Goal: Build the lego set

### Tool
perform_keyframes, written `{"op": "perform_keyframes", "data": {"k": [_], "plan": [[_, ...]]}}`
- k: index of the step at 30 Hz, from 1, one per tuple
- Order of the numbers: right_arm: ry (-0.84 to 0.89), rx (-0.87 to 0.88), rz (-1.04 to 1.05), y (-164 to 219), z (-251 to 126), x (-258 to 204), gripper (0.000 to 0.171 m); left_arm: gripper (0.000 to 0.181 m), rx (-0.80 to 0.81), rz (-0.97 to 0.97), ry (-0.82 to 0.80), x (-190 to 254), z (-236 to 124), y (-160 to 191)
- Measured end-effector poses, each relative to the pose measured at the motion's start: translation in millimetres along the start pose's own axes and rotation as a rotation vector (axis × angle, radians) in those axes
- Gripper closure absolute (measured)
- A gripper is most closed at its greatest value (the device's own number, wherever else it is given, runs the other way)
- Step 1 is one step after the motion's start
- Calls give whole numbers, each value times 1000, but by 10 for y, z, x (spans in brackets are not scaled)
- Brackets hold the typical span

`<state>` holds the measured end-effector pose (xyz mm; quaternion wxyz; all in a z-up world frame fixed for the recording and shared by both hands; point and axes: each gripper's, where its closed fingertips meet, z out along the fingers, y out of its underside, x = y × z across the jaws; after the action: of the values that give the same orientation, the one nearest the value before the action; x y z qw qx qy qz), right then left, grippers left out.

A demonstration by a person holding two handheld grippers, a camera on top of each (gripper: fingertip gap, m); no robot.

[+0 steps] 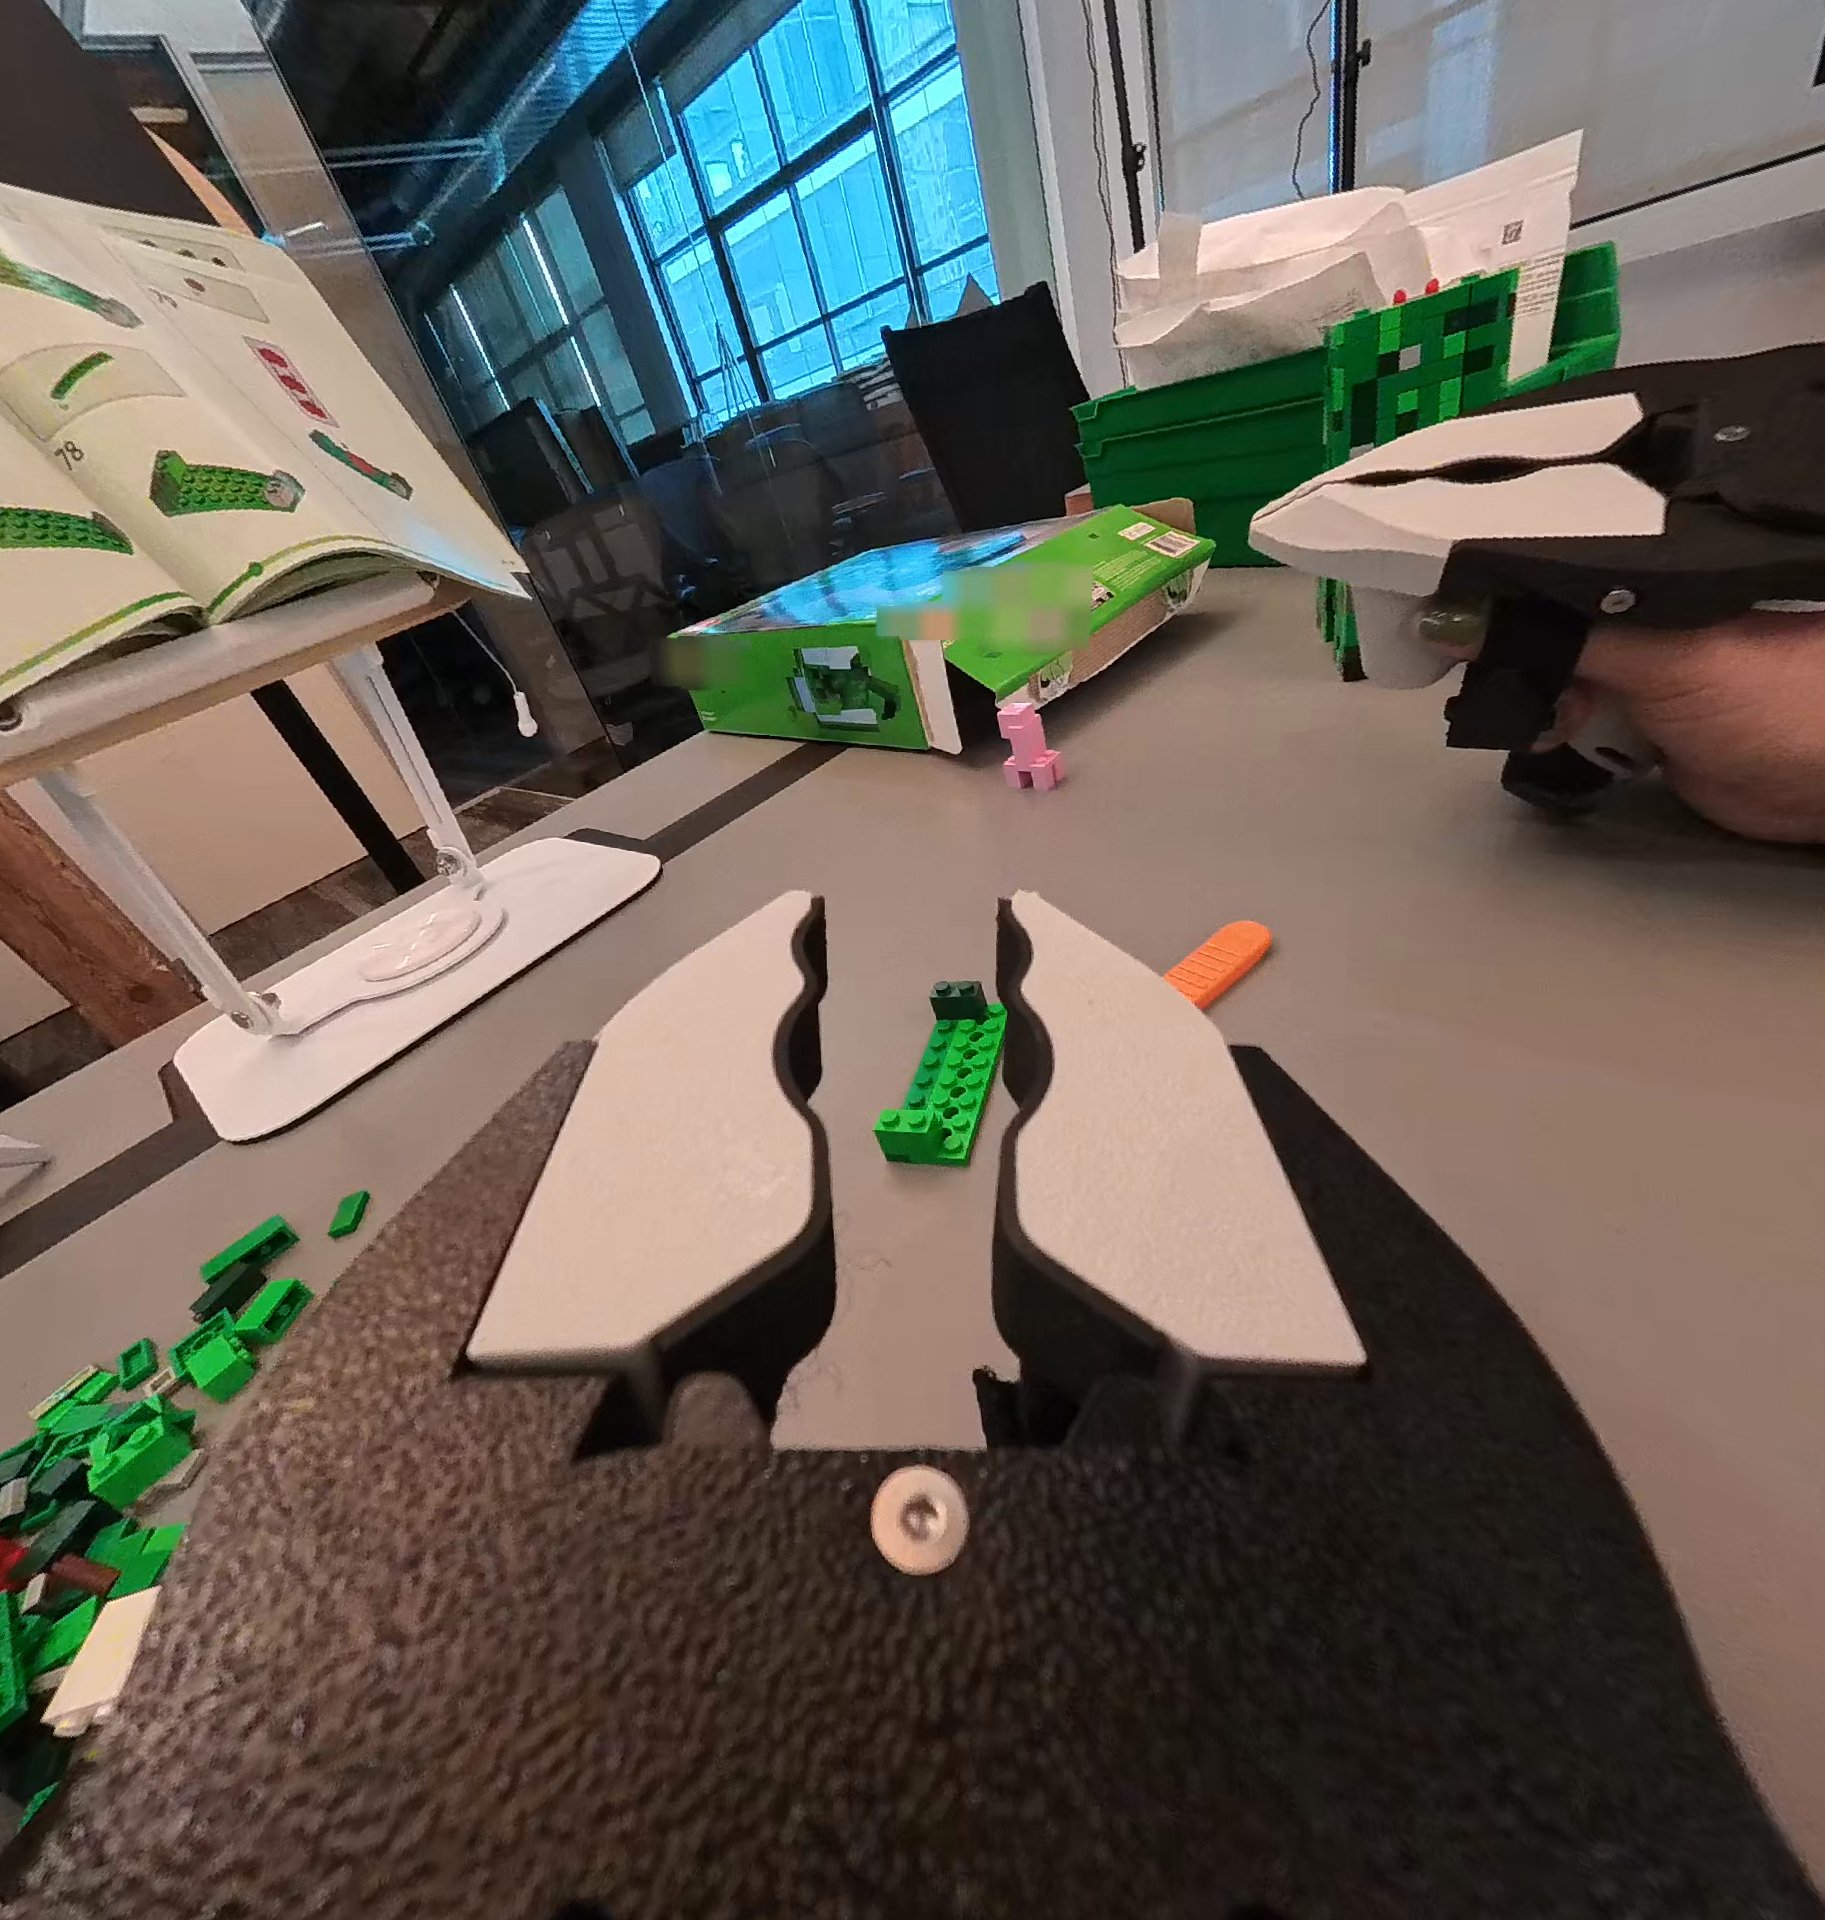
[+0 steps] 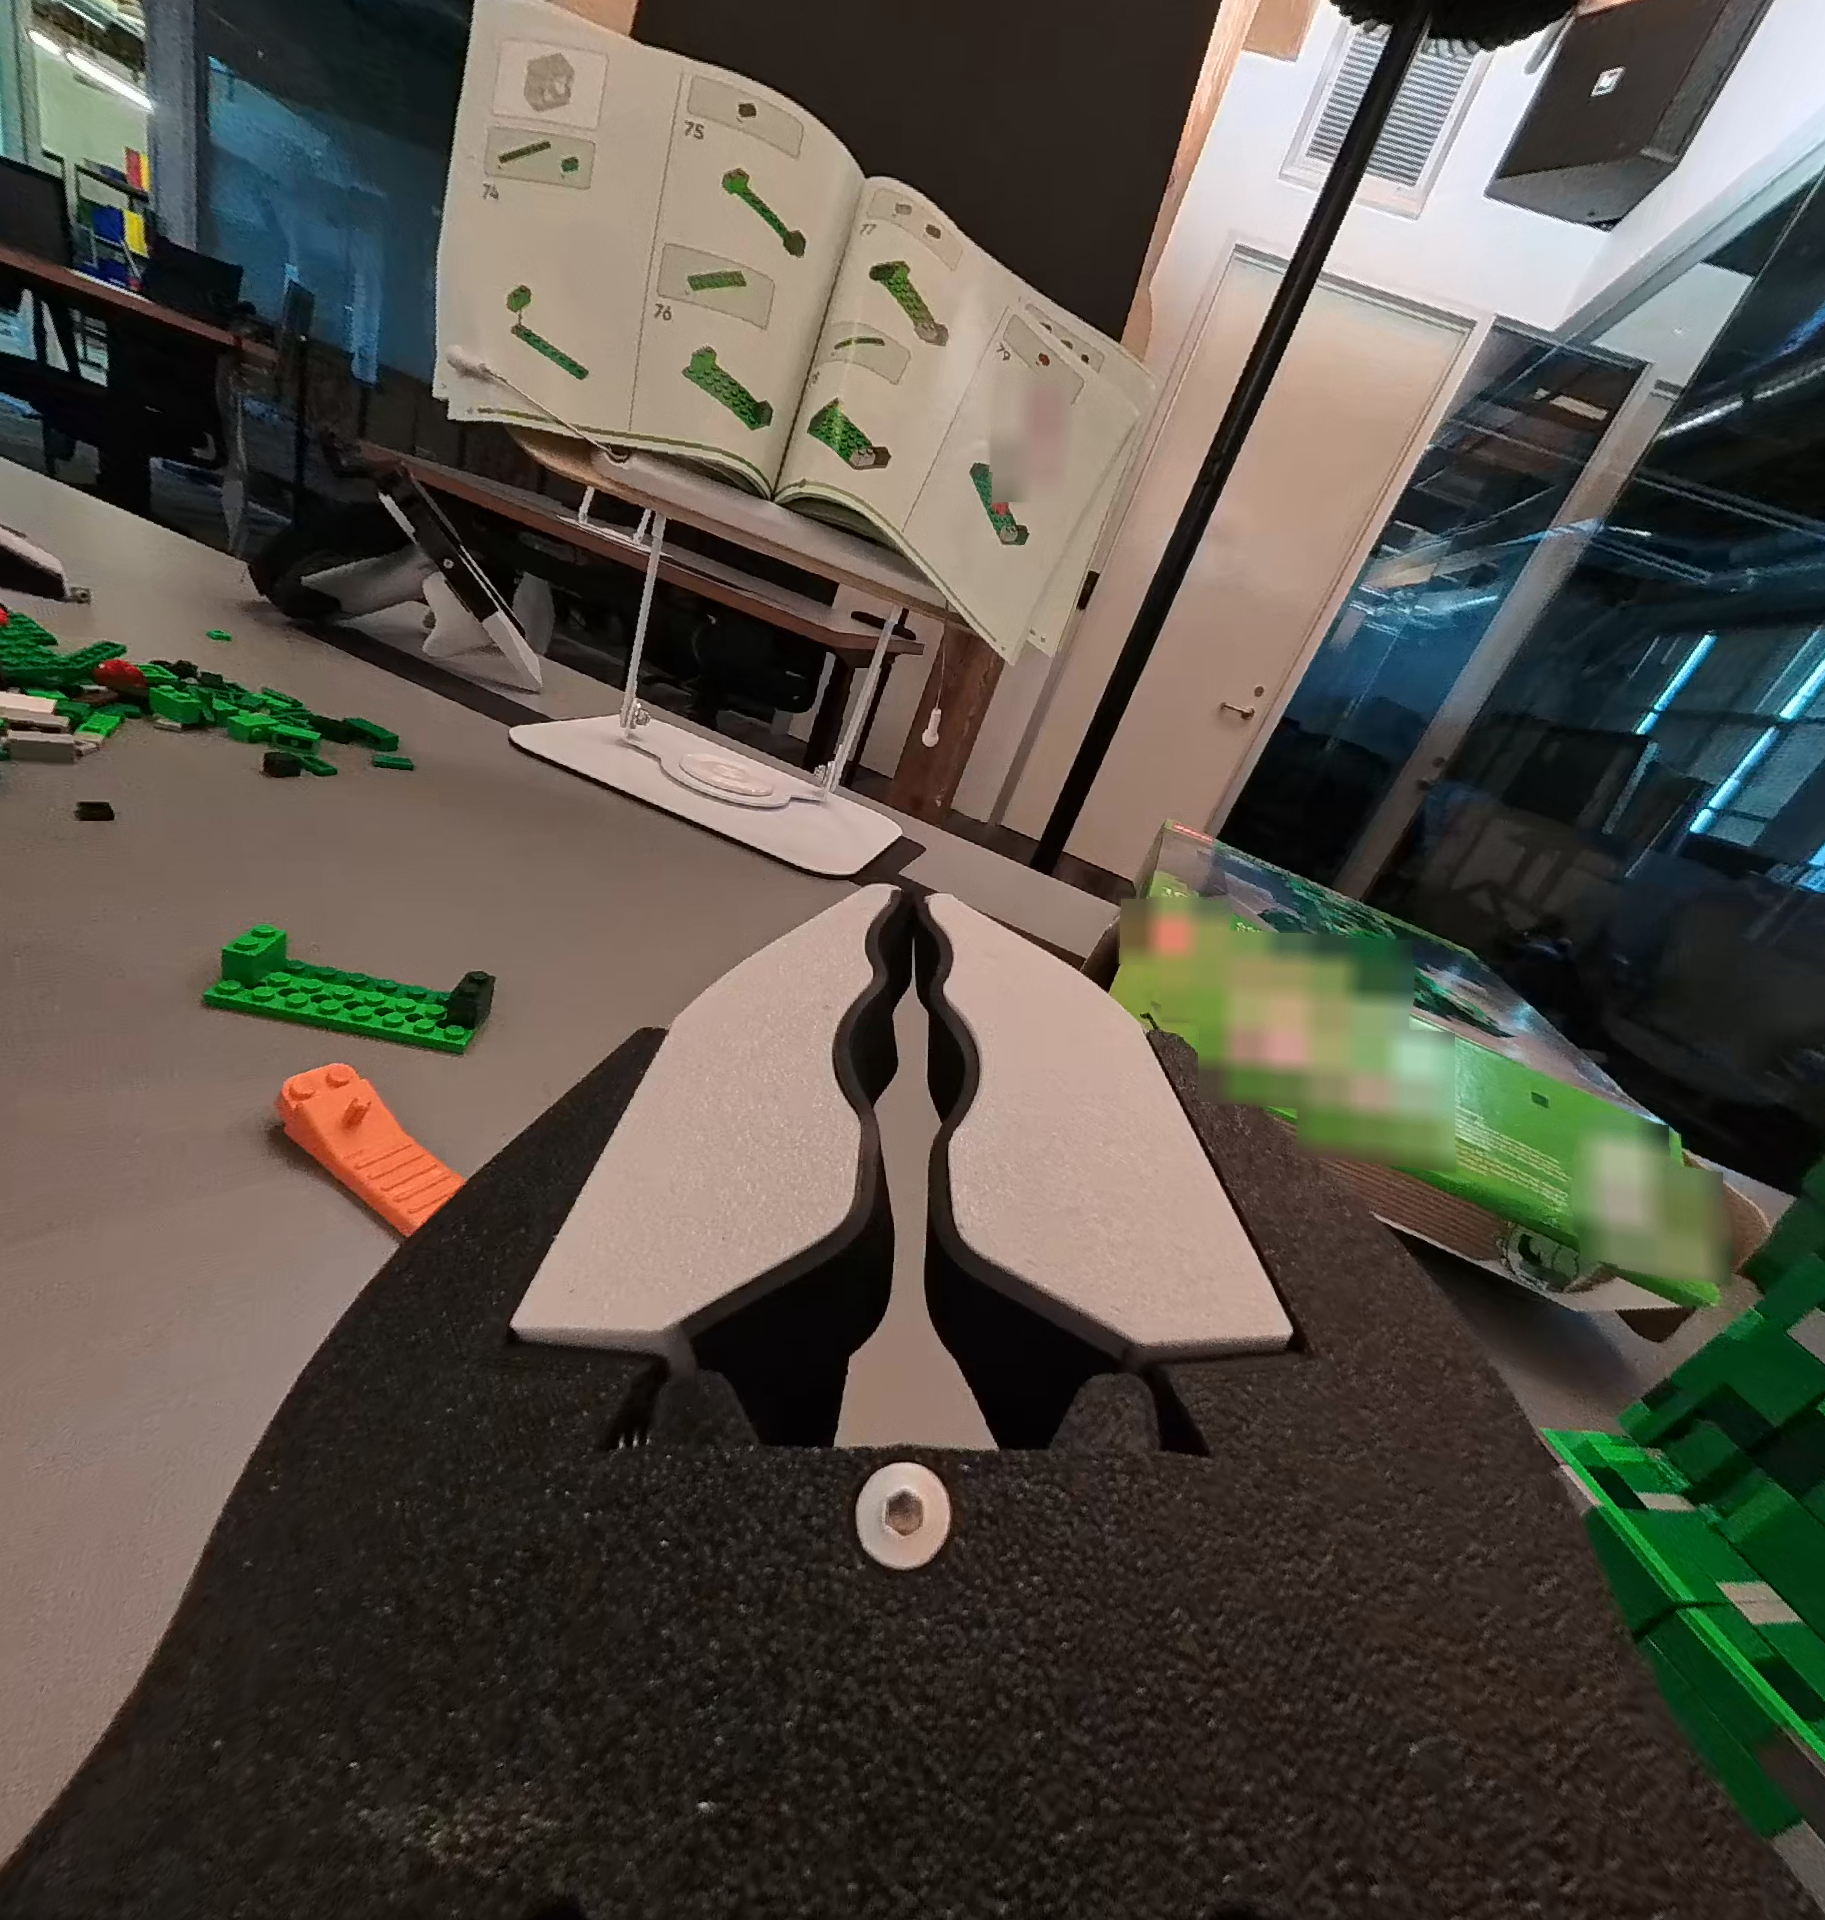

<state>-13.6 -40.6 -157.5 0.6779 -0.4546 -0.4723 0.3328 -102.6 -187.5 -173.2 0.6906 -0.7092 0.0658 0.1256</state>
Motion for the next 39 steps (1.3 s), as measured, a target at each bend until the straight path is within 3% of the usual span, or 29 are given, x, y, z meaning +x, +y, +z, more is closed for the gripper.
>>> {"op": "perform_keyframes", "data": {"k": [8,15,21,25,27,33,39], "plan": [[2,5,5,-10,-14,7,171,151,-19,20,-48,-136,-17,17],[-46,-12,0,13,27,-69,169,149,-131,-46,-100,-448,-17,232],[-287,-163,48,111,69,-506,155,149,-228,-136,2,-325,17,368],[-689,-372,71,251,-111,-915,152,150,-243,-95,30,-222,31,378],[-794,-469,44,361,-135,-1002,144,150,-247,-70,33,-192,34,381],[-936,-629,-44,643,0,-1126,135,150,-245,-57,50,-131,37,389],[-979,-701,-75,771,-13,-1136,142,150,-239,-71,48,-145,33,379]]}}
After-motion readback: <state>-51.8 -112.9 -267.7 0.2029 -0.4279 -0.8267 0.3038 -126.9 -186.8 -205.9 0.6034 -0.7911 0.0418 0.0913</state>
